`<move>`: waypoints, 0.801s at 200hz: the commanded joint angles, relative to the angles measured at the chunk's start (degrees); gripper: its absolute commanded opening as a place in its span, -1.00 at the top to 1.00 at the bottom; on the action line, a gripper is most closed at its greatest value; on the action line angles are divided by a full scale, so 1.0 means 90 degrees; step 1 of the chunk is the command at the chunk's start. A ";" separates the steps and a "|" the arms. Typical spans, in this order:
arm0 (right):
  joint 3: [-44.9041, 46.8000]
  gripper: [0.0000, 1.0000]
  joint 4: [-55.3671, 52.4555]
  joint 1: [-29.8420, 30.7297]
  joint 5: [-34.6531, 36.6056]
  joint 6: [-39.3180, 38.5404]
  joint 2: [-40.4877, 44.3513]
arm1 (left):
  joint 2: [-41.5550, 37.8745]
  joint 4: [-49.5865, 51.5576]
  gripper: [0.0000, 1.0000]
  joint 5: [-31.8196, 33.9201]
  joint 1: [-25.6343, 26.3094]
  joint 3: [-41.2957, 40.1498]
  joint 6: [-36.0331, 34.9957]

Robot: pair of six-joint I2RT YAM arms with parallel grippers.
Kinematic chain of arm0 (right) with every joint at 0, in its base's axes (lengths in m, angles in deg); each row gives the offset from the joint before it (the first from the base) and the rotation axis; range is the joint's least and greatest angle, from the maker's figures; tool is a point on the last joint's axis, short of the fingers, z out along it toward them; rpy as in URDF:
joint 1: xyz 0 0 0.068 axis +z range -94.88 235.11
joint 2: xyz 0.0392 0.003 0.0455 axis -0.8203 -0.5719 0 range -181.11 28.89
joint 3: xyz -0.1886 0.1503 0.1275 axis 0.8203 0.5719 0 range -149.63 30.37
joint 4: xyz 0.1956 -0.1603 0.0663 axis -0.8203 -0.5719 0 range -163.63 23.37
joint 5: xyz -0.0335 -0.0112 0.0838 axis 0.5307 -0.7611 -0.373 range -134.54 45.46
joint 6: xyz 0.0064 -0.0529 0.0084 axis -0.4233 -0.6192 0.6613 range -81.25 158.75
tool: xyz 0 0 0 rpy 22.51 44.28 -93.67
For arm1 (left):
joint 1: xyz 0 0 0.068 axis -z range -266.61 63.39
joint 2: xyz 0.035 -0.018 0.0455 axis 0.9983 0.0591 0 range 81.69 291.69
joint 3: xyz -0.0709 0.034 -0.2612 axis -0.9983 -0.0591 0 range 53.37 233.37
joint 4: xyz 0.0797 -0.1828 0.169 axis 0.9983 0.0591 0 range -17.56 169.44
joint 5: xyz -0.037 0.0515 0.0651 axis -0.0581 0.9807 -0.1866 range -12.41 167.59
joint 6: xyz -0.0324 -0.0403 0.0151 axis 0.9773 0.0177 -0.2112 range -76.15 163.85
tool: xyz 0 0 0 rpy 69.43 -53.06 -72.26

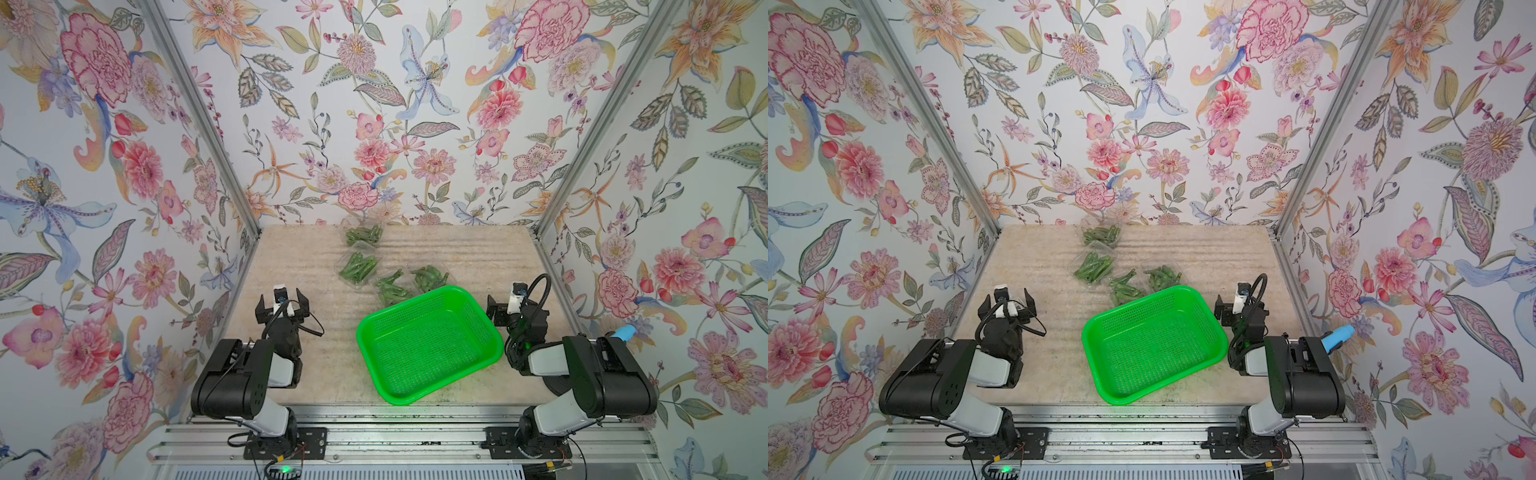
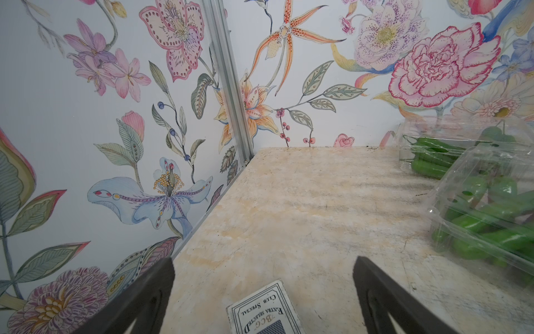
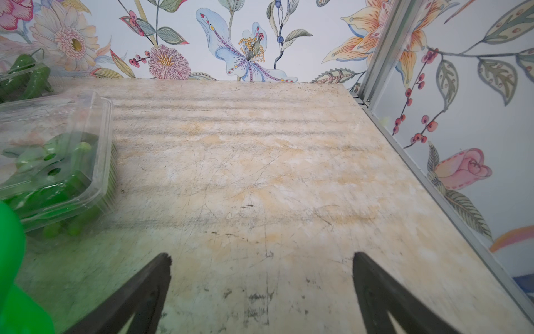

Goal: Take small green peppers out of containers
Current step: Move the basket to the center of the board.

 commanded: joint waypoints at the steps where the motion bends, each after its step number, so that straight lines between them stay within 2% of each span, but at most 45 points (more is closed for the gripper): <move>1: -0.0118 -0.99 0.0052 -0.0021 -0.0097 0.0028 0.0005 | 0.0033 -0.0226 -0.99 0.0137 -0.0017 -0.0037 0.0005; 34: -0.0092 -0.99 0.0004 0.0038 0.0169 0.0066 0.0180 | 0.0032 -0.0134 -0.99 0.0169 0.0147 0.0023 -0.0210; 69: -0.0306 -0.99 -0.1134 0.0057 0.0254 0.0092 0.1040 | -0.0257 -0.0281 -0.99 0.0435 0.0433 -0.0227 -0.0507; 79: -0.0497 -0.99 -0.1768 0.0054 0.0257 0.0197 0.1322 | -0.0613 0.0415 -0.99 0.0672 0.0585 0.0017 -0.0607; 97: -0.0865 -0.99 -0.2622 0.0054 0.0240 0.0355 0.1585 | -0.1003 0.1325 -0.99 0.0566 0.0642 0.0393 -0.0701; 106: -0.1077 -0.99 -0.3065 0.0053 0.0143 0.0401 0.1676 | -0.1183 0.1826 -0.99 0.0767 0.0684 0.0602 -0.0679; 116: -0.1374 -0.99 -0.3715 0.0059 0.0078 0.0504 0.1764 | -0.1462 0.2789 -0.99 0.1114 0.0759 0.1014 -0.0429; 130: -0.1864 -0.99 -0.4734 0.0058 -0.0163 0.0643 0.1846 | -0.1843 0.4466 -0.99 0.1142 0.0761 0.1694 0.0315; 138: -0.2149 -0.99 -0.5244 0.0059 -0.0342 0.0761 0.1865 | -0.1977 0.5452 -0.99 0.0946 0.0758 0.2110 0.0838; 160: -0.3008 -0.99 -0.6718 0.0077 -0.1185 0.0953 0.1805 | -0.2125 0.7274 -0.99 -0.0241 0.0800 0.2937 0.1877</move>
